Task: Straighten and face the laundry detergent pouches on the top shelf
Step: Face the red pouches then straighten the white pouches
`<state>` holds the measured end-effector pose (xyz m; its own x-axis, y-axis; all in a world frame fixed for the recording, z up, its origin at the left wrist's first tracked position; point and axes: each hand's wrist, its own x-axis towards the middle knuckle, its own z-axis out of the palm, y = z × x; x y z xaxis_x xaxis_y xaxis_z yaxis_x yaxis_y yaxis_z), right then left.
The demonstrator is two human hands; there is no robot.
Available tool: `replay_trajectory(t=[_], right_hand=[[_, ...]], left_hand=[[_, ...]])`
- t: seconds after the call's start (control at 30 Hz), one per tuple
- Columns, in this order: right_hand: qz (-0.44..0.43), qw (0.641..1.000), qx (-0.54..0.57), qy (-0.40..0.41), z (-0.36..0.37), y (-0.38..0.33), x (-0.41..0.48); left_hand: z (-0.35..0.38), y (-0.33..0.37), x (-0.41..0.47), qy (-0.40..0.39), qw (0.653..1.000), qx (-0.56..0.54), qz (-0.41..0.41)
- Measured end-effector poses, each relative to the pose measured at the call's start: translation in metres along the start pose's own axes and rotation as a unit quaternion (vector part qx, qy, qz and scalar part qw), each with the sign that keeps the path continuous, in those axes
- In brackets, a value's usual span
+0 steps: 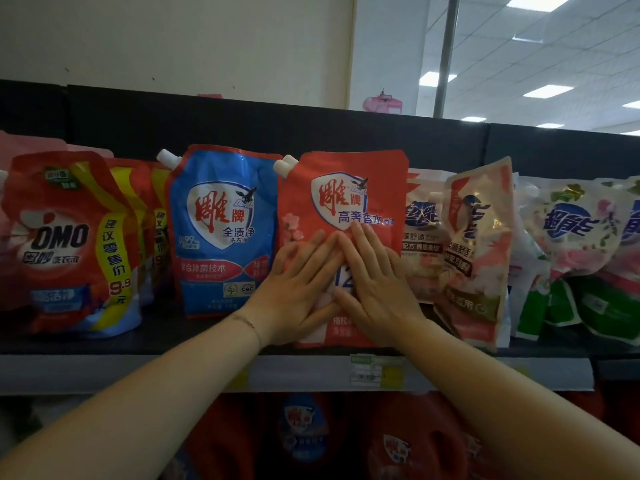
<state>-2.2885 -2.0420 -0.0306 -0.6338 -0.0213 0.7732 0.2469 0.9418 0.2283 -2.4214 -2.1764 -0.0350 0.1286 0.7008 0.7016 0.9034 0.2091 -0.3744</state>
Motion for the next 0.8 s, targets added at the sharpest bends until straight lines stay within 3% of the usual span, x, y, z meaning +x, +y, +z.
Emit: replay_trajectory(t=[0.33, 0.63, 0.8], right_hand=[[0.017, 0.999, -0.025, -0.012, 0.021, 0.01, 0.014], [0.017, 0.997, 0.044, -0.066, -0.017, -0.002, -0.004], [0.008, 0.996, 0.087, 0.033, -0.037, 0.007, -0.033]], left_hand=[[0.027, -0.013, 0.012, -0.024, 0.999, 0.032, -0.026], [0.004, 0.005, 0.003, 0.041, 0.995, -0.09, -0.032], [-0.018, 0.036, 0.015, 0.107, 0.989, -0.06, -0.082]])
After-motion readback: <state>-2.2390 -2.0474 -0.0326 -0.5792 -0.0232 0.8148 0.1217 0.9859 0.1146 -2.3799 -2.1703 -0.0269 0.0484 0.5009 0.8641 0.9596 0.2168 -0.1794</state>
